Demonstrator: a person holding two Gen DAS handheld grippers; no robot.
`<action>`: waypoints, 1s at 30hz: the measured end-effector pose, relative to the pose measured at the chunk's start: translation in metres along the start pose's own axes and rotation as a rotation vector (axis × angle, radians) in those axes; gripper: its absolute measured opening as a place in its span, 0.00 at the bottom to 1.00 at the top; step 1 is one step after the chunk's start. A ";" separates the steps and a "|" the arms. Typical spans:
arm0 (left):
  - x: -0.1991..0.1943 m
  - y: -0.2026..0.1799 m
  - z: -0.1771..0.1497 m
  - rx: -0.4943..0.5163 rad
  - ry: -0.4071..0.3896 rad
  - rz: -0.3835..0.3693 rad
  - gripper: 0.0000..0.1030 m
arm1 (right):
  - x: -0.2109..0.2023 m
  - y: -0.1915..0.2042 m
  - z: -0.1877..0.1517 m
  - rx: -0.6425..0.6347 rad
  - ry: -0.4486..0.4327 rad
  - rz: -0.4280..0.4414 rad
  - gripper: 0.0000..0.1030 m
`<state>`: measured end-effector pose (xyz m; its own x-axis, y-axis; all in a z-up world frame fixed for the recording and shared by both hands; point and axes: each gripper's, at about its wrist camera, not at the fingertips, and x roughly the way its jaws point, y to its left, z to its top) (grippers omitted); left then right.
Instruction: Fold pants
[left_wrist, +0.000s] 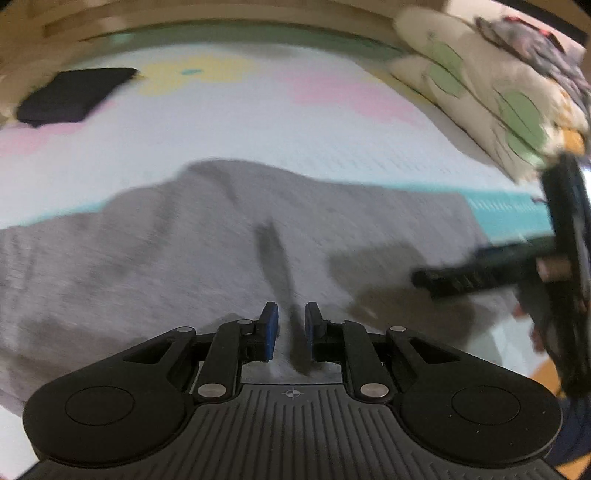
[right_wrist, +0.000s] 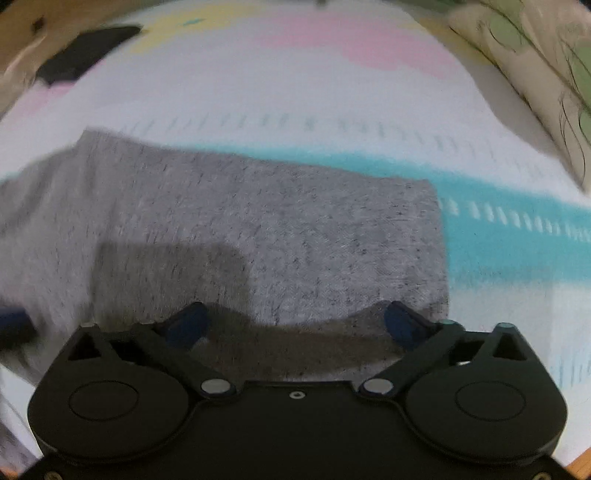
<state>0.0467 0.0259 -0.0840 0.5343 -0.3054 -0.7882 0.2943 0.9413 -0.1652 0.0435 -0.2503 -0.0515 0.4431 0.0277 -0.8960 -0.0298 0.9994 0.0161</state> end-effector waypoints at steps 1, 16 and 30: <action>0.001 0.005 0.004 -0.013 -0.004 0.015 0.15 | -0.001 0.003 -0.002 0.004 -0.013 -0.014 0.99; 0.093 0.024 0.085 -0.041 0.069 0.049 0.15 | -0.002 0.008 -0.012 0.089 -0.047 -0.051 0.99; 0.111 0.073 0.129 -0.118 0.041 0.078 0.15 | 0.001 0.012 -0.014 0.137 -0.065 -0.071 0.99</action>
<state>0.2301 0.0425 -0.1074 0.5185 -0.2270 -0.8244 0.1568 0.9730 -0.1693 0.0313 -0.2385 -0.0578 0.4968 -0.0461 -0.8666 0.1239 0.9921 0.0183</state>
